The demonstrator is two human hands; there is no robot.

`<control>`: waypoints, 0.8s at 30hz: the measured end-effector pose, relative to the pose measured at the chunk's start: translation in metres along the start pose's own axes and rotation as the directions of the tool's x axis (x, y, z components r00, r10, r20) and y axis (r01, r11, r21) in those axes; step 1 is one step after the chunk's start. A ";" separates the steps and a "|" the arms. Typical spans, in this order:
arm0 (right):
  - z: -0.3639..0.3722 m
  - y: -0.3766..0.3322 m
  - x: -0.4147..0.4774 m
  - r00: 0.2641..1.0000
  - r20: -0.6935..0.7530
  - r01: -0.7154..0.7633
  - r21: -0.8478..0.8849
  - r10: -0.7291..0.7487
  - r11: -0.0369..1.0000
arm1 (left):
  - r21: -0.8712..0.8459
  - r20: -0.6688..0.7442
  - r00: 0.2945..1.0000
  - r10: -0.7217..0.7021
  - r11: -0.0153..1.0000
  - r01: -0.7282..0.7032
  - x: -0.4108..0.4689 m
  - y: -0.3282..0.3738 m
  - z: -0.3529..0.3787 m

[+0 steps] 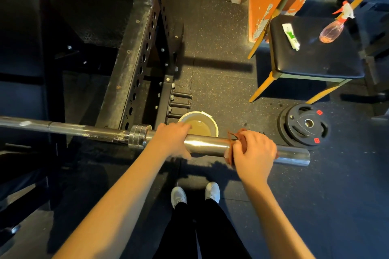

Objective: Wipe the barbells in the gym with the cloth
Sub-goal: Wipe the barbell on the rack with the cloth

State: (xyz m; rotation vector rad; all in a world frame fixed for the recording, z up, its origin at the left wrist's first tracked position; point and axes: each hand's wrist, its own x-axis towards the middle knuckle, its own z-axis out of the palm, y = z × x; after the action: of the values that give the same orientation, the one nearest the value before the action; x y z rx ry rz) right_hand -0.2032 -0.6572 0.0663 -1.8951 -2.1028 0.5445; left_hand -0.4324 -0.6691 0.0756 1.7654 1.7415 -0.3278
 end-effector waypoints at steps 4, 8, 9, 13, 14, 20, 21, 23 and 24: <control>0.010 -0.028 -0.015 0.969 0.111 0.215 0.060 -0.220 0.975 | 0.138 -0.089 0.996 0.012 0.990 0.001 0.003 -0.002 0.009; -0.006 0.004 -0.007 0.958 0.096 0.270 0.011 -0.270 0.963 | 0.148 -0.329 0.944 0.026 0.989 0.025 -0.005 -0.001 0.026; -0.008 0.011 -0.004 0.977 0.054 0.208 -0.001 -0.208 0.978 | 0.143 -0.378 0.926 0.017 0.989 0.041 -0.007 0.002 0.030; 0.004 -0.021 0.007 0.998 0.052 -0.021 -0.067 0.025 0.998 | 0.145 -0.512 0.859 0.031 0.988 0.051 -0.011 0.005 0.041; 0.010 -0.034 0.006 0.994 0.113 0.016 -0.078 -0.007 0.997 | 0.138 -0.530 0.847 0.028 0.989 0.053 -0.011 0.004 0.043; 0.005 -0.016 -0.006 0.945 0.142 0.291 0.039 -0.294 0.956 | 0.103 -0.512 0.858 0.021 0.994 0.037 -0.011 0.004 0.042; 0.002 -0.006 -0.005 0.957 0.114 0.264 0.033 -0.266 0.964 | 0.086 -0.469 0.883 0.027 0.996 0.015 -0.012 0.003 0.039; 0.003 -0.005 0.000 0.986 0.057 0.153 0.020 -0.154 0.988 | 0.043 -0.360 0.932 0.037 0.999 -0.023 -0.016 -0.001 0.029; 0.007 -0.014 0.002 0.994 0.047 0.098 0.013 -0.098 0.995 | 0.052 -0.318 0.947 0.041 0.998 -0.025 -0.019 -0.003 0.024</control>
State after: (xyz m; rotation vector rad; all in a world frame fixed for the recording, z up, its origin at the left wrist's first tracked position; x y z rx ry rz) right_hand -0.2192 -0.6569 0.0659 -1.7790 -2.2049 0.5833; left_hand -0.4312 -0.6987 0.0677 1.9660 1.9353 -0.0698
